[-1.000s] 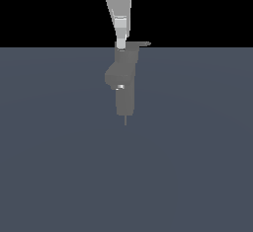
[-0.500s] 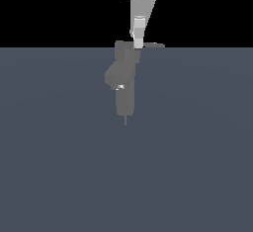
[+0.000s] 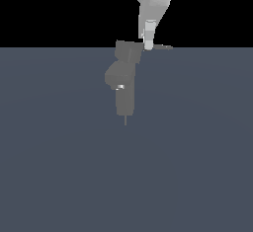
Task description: Turn on the faucet by rotating a designated handle.
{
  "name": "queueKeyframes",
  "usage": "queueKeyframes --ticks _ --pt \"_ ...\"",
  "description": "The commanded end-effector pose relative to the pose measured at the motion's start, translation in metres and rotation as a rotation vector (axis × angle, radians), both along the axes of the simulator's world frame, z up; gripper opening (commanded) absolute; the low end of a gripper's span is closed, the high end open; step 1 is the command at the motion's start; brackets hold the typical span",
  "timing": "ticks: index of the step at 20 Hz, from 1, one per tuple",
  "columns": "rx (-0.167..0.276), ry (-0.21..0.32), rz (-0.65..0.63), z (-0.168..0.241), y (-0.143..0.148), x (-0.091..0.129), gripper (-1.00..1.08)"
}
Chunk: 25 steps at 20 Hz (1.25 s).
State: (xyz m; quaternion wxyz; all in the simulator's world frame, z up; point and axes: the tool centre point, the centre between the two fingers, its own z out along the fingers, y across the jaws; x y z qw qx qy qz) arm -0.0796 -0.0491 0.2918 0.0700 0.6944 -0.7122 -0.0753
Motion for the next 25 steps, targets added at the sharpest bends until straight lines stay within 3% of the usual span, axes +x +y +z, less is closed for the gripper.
queueKeyframes --ticks 1,25 --pt "-0.002 -0.005 -0.011 -0.001 -0.012 0.007 -1.00" --pt "-0.003 -0.008 -0.027 -0.008 -0.066 0.044 -1.00"
